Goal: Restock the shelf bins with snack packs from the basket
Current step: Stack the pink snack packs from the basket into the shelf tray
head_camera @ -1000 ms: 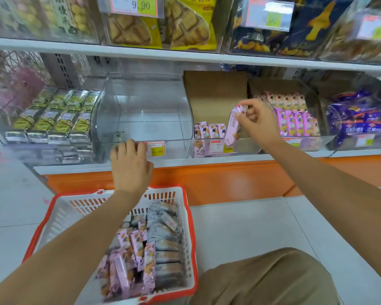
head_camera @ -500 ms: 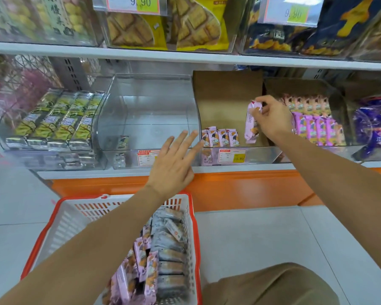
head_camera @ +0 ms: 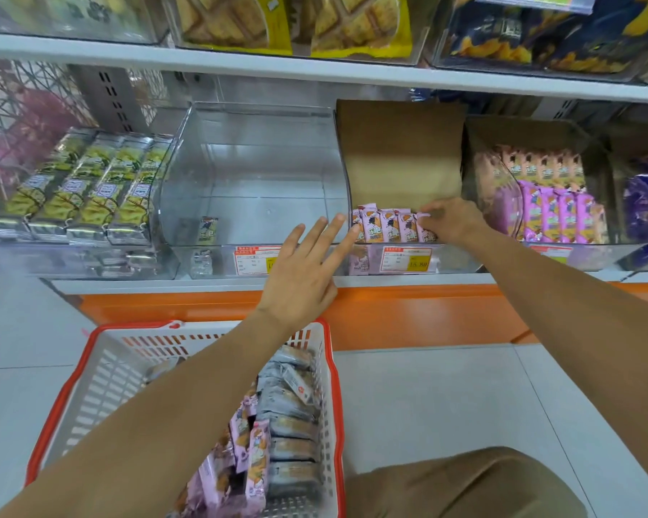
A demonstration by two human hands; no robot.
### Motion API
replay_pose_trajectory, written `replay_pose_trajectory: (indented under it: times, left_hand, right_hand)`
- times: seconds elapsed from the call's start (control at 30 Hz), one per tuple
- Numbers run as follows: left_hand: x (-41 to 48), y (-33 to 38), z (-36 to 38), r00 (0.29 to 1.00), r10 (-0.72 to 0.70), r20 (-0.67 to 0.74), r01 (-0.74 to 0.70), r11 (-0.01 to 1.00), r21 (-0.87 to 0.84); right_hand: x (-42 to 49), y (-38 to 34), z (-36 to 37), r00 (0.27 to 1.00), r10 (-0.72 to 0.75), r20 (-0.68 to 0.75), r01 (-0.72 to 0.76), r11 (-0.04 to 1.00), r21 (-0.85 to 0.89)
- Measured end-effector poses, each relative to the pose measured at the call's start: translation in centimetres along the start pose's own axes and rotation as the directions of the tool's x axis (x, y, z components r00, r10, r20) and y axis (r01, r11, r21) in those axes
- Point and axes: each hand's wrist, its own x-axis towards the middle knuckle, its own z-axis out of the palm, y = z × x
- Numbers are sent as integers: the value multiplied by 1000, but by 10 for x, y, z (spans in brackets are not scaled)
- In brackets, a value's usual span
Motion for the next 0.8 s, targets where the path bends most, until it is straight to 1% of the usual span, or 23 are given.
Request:
replay_pose_trajectory:
  times: [0.1, 0.17, 0.23, 0.3, 0.4, 0.5, 0.6, 0.67, 0.73, 0.8]
  left_hand:
    - [0, 1, -1, 1000, 1, 1, -1, 1000, 6]
    - [0, 1, -3, 1000, 1, 1, -1, 1000, 11]
    - [-2, 1, -6, 1000, 12, 6, -12, 1000, 23]
    - [-8, -1, -9, 999, 31, 14, -31, 999, 44]
    - [-28, -6, -14, 999, 25, -32, -24, 999, 27]
    - [-56, -15, -14, 997, -11, -82, 11, 1000, -3]
    - [-89, -28, -12, 993, -75, -87, 75, 997, -13]
    - [-113, -40, -8, 992, -121, -46, 120, 993, -6]
    - [-138, -55, 5, 984, -175, 36, 174, 984, 22]
    - [-159, -71, 18, 958, -231, 168, 227, 973, 49]
  right_hand:
    - [-3, -1, -7, 996, 5, 86, -3, 1000, -22]
    - [-7, -3, -10, 996, 10, 88, -8, 1000, -29]
    - [-14, -6, -10, 1000, 9, -2, -9, 1000, 5]
    - [-24, -12, -9, 992, -30, -124, 40, 996, 76]
    - [-49, -37, -4, 951, -132, -281, 198, 955, 222]
    - [-86, -73, 8, 900, -238, -365, 372, 855, 360]
    - [-125, -105, 38, 871, -336, -359, 477, 754, 451]
    - [-148, -122, 70, 863, -387, -326, 503, 722, 475]
    - [-168, -134, 111, 869, -426, -252, 494, 715, 494]
    - [-185, -141, 154, 883, -449, -137, 452, 735, 506]
